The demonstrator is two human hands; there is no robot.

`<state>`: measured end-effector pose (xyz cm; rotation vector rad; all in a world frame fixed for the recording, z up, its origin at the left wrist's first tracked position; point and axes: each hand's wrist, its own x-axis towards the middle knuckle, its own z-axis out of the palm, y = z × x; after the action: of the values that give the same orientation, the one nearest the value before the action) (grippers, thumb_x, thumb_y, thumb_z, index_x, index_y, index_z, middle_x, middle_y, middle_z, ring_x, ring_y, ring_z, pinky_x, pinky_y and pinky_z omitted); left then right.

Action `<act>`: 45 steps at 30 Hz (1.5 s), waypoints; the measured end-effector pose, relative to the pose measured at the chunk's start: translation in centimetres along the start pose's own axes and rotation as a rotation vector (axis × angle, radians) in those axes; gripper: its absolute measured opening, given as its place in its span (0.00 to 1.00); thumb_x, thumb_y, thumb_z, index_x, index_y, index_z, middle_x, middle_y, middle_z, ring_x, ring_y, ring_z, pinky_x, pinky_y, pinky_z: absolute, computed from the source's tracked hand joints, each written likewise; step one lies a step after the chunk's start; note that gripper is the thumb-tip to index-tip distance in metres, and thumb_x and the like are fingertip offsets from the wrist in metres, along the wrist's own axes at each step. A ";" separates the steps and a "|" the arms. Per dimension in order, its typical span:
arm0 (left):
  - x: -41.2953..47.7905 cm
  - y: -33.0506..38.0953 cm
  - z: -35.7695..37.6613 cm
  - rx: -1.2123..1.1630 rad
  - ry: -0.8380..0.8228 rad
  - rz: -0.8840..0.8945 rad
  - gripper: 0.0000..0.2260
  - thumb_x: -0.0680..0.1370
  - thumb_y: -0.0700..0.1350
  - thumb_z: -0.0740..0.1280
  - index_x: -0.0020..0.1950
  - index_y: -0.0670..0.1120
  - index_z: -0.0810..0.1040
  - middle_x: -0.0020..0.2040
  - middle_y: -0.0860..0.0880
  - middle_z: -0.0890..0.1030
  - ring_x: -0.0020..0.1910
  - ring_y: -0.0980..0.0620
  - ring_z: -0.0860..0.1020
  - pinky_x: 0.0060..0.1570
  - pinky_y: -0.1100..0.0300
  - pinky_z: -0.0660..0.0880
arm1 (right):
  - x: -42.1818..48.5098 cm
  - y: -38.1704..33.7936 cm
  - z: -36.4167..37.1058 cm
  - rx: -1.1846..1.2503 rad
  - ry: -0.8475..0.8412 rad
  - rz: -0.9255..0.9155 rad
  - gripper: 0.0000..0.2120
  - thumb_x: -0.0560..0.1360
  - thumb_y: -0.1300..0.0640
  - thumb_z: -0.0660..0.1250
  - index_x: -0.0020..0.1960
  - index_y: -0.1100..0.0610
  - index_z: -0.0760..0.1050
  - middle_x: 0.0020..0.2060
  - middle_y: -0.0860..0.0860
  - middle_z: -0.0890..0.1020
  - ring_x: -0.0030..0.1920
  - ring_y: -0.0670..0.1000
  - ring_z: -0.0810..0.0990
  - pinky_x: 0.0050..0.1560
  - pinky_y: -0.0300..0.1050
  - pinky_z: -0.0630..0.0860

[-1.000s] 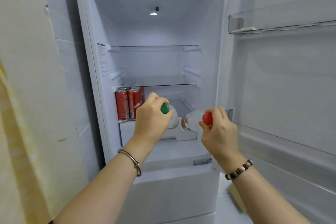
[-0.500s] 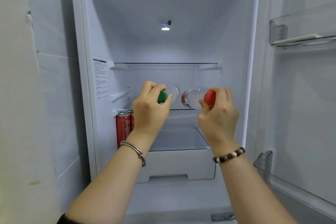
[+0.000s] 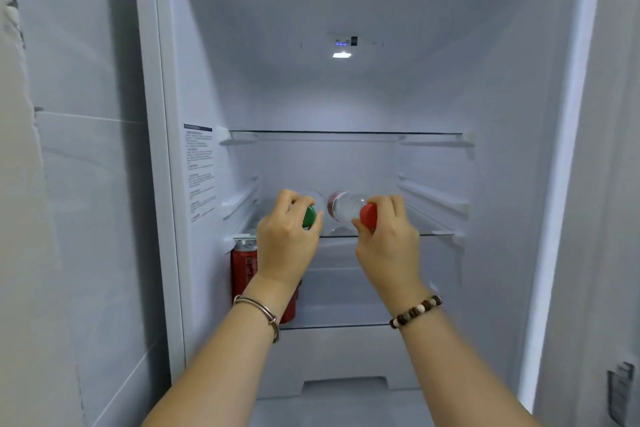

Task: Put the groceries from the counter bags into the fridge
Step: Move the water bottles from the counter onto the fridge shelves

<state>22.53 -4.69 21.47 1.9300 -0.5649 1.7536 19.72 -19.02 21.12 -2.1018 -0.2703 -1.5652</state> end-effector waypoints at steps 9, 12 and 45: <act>-1.8 -3.6 2.5 0.132 -0.112 -0.120 0.09 0.65 0.38 0.77 0.39 0.42 0.78 0.40 0.46 0.75 0.27 0.49 0.73 0.23 0.63 0.67 | 0.2 1.0 3.8 -0.058 -0.269 0.195 0.09 0.72 0.61 0.67 0.50 0.58 0.70 0.47 0.53 0.75 0.39 0.56 0.75 0.37 0.44 0.68; -2.1 -4.4 3.3 0.162 -0.174 -0.214 0.09 0.65 0.39 0.77 0.41 0.42 0.79 0.42 0.45 0.75 0.27 0.46 0.74 0.22 0.61 0.69 | 1.8 0.9 4.2 -0.079 -0.403 0.234 0.08 0.72 0.60 0.64 0.46 0.55 0.65 0.41 0.52 0.75 0.38 0.55 0.73 0.35 0.44 0.67; 1.3 -10.0 6.2 -0.010 -0.452 -0.595 0.17 0.76 0.33 0.61 0.65 0.38 0.73 0.71 0.44 0.68 0.68 0.46 0.67 0.63 0.61 0.63 | 6.8 0.6 14.6 0.386 -0.812 0.509 0.26 0.77 0.57 0.59 0.72 0.59 0.57 0.47 0.51 0.73 0.39 0.44 0.72 0.38 0.38 0.69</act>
<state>33.55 -0.34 21.66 2.2002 -0.1082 0.9540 34.45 -13.12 24.26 -2.1459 -0.2509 -0.2976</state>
